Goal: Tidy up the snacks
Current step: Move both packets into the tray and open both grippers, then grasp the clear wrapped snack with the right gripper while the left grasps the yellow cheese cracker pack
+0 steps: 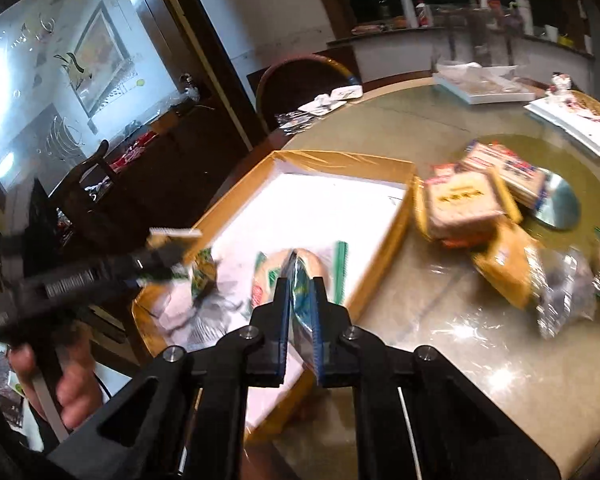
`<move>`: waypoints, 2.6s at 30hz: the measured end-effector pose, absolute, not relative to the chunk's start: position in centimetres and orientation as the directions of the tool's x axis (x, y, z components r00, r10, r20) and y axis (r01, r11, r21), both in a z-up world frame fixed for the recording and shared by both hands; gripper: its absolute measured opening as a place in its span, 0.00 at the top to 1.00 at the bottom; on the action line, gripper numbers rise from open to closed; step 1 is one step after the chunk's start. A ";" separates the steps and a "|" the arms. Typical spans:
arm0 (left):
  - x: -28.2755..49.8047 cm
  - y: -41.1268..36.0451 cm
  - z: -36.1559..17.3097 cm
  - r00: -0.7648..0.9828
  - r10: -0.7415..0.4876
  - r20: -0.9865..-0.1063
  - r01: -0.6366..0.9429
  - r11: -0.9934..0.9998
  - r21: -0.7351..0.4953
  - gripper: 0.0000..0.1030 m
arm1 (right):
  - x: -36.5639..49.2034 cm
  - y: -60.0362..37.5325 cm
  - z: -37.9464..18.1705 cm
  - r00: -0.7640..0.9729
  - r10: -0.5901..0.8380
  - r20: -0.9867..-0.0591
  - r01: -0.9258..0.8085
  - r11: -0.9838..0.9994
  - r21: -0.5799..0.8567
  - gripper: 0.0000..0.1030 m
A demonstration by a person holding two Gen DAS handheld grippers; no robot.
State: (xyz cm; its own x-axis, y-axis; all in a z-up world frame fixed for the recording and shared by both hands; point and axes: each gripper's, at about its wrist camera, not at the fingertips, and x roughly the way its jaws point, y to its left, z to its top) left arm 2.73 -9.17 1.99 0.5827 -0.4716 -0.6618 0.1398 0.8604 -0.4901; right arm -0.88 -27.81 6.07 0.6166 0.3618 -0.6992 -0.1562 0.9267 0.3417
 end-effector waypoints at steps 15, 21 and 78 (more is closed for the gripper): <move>3.1 -9.7 0.8 0.590 -0.411 -0.695 0.149 0.901 -0.407 0.63 | 3.4 -25.8 4.2 0.577 0.383 -0.722 -0.175 0.921 0.349 0.88; 0.4 -10.4 2.7 0.659 -0.365 -0.657 0.163 0.923 -0.349 0.28 | -1.6 -28.0 5.4 0.627 0.324 -0.709 -0.144 0.942 0.303 0.37; -4.0 -23.9 2.6 0.504 -0.478 -0.720 0.412 0.865 -0.286 0.27 | -5.6 -46.5 0.0 0.536 0.054 -0.843 0.454 0.823 0.342 0.43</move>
State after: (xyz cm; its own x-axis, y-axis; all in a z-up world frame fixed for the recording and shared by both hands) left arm -4.00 -23.90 2.59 0.5038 -0.4779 -0.7196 0.4119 0.8651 -0.2861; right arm -5.59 -46.55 -0.02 0.5358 0.0539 -0.8426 0.4544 0.8227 0.3415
